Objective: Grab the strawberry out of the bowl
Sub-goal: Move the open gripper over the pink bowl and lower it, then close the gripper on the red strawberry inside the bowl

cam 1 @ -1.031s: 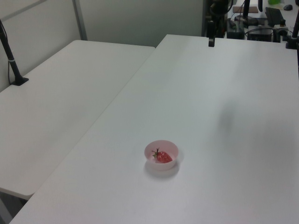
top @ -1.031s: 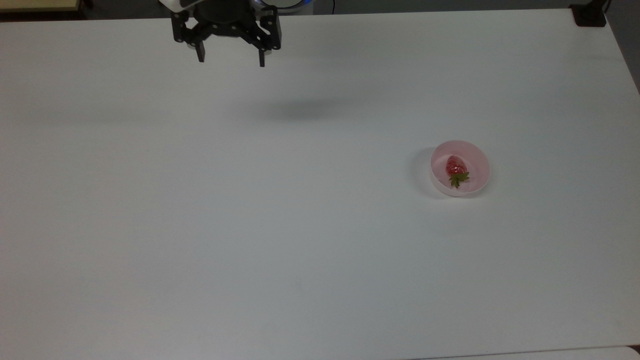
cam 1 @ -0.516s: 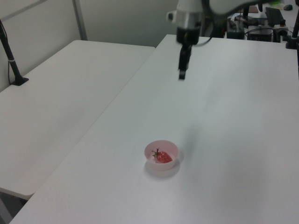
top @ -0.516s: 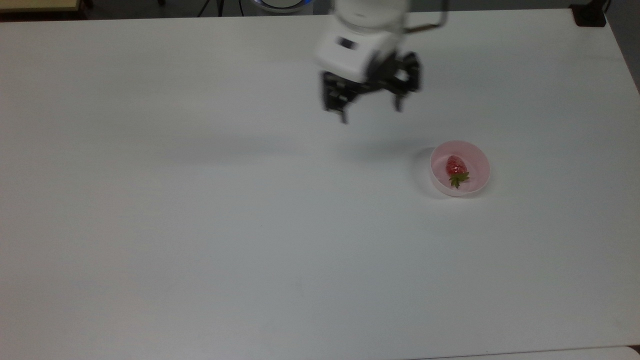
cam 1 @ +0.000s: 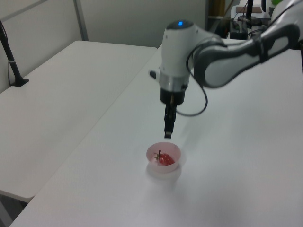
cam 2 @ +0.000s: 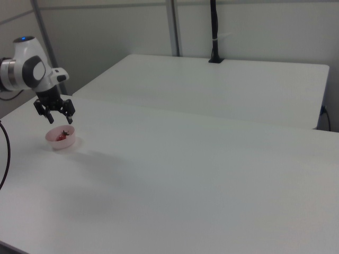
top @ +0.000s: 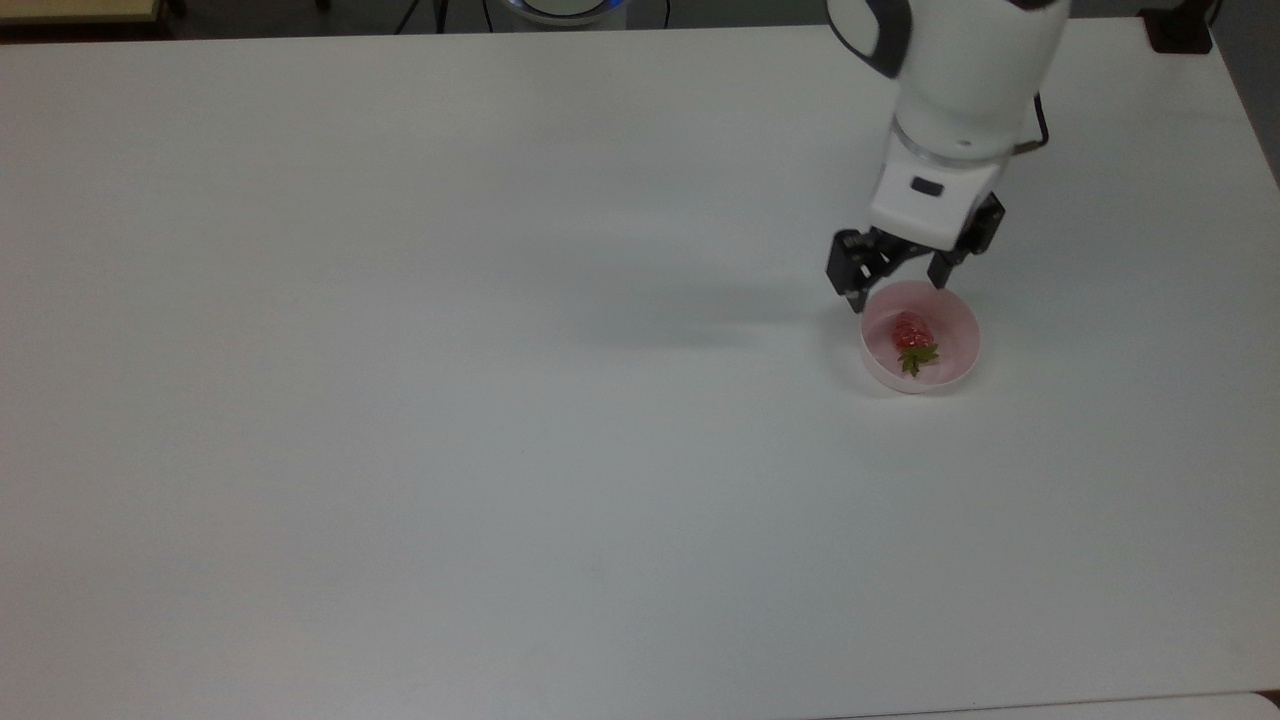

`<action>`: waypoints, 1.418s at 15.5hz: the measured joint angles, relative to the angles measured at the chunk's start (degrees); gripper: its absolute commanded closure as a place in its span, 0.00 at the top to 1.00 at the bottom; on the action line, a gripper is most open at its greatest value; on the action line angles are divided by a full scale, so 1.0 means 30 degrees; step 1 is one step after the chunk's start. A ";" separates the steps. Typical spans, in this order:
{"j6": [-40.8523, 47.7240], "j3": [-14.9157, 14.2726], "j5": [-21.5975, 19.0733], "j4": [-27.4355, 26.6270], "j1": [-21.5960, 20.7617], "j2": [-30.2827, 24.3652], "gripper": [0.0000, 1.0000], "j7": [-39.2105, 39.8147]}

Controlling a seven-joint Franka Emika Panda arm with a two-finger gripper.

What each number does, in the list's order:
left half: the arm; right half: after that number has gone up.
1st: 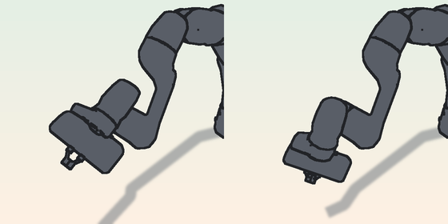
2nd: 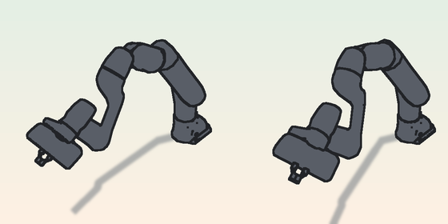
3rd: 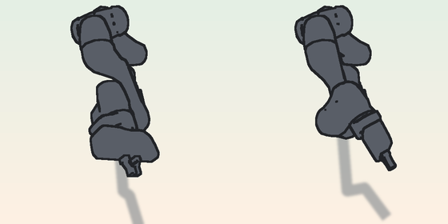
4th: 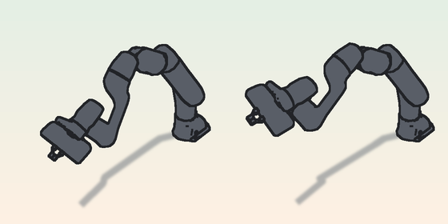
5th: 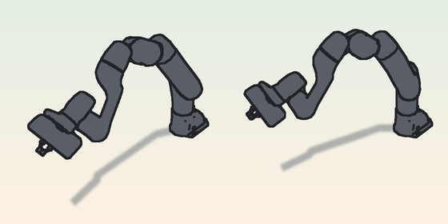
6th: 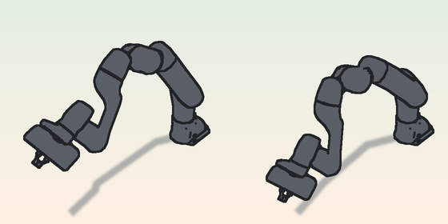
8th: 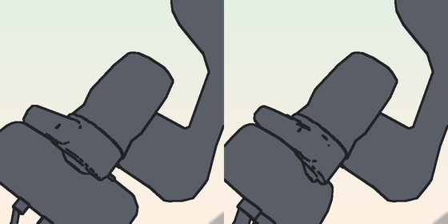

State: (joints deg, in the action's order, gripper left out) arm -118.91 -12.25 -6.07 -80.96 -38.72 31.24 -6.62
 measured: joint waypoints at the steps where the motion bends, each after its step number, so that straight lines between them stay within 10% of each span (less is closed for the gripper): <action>1: -0.0491 -0.0118 0.0000 0.0150 -0.0255 0.0471 0.79 -0.0262; 12: -0.2199 -0.0219 0.0084 0.0761 -0.0999 0.2870 0.78 -0.0589; 17: -0.2200 -0.0219 0.1306 0.0762 -0.1208 0.3245 0.49 -0.0576; 22: -0.2200 -0.0222 0.1359 0.0936 -0.1238 0.3292 0.40 -0.0576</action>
State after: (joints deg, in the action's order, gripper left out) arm -125.51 -12.92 -1.99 -78.16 -42.43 41.12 -8.35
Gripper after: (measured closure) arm 0.537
